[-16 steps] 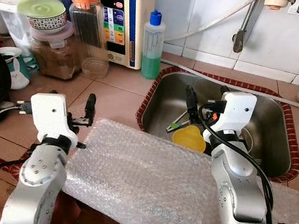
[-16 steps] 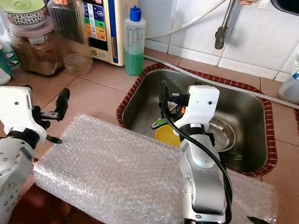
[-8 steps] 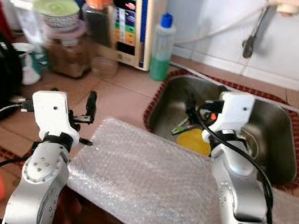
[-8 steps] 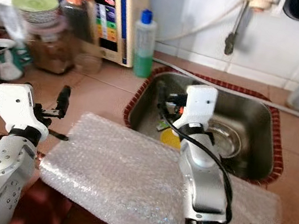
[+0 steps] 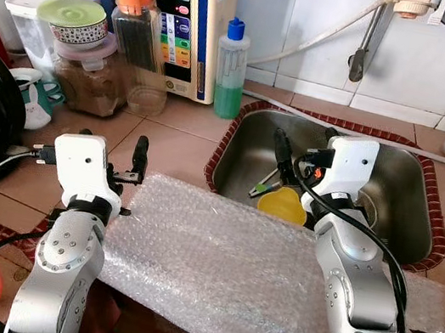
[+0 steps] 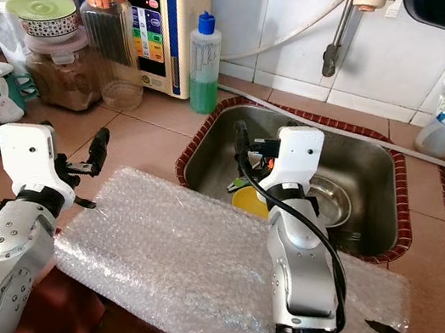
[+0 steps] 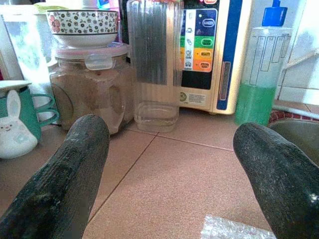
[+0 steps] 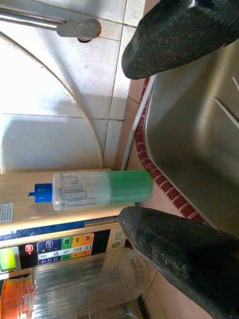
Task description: Kitchen organization
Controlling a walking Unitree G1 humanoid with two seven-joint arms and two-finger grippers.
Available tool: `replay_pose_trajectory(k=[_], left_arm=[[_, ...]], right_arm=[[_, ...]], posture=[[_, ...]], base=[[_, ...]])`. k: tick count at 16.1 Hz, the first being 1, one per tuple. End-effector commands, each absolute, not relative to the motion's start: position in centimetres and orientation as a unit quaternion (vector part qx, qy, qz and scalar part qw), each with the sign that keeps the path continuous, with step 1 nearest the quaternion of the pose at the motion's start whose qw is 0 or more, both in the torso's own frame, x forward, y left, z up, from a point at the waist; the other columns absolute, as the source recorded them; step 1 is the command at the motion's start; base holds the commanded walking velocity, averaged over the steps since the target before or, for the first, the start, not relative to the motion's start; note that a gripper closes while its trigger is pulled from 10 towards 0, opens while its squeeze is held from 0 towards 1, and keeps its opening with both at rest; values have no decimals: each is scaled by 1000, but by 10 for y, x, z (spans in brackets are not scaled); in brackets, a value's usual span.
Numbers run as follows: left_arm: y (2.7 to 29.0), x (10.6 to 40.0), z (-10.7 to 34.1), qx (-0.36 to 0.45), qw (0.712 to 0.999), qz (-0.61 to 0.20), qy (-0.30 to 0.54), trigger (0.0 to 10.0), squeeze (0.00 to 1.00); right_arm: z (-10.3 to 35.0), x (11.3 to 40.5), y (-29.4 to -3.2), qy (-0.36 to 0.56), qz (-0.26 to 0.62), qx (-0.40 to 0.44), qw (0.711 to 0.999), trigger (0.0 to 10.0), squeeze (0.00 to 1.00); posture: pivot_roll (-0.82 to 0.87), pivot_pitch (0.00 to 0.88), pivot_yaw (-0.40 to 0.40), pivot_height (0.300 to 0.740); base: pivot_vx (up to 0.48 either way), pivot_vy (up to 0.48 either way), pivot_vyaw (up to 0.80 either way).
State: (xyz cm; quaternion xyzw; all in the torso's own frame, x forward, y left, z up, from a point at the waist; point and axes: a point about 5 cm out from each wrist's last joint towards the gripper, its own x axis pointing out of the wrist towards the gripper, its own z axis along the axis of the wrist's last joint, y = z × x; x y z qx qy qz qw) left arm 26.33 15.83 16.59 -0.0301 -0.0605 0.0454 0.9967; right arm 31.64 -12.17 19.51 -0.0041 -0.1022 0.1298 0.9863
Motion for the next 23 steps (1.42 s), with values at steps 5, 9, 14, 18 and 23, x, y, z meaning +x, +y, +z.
replay_pose_trajectory(k=[5,9,14,18,23], left_arm=[[157,264,167,-24,997,37,-56,10000,0],[160,264,166,-19,998,40,-53,10000,0],[161,264,168,-17,998,35,-52,10000,0],[163,264,169,-13,998,29,-52,10000,0],[162,266,170,-11,998,25,-51,10000,0]], right_arm=[[194,317,-121,-96,128,2,987,10000,0],[194,318,-120,-96,128,5,987,10000,0],[193,318,-121,-95,124,7,988,10000,0],[193,319,-120,-96,124,9,988,10000,0],[193,320,-121,-96,120,9,988,10000,0]], posture=[[-186,70,107,740],[-181,68,111,740],[-179,70,118,740],[-179,67,121,740],[-179,68,124,740]], base=[[0,0,0],[0,0,0],[-98,0,0],[-249,0,0],[-250,0,0]])
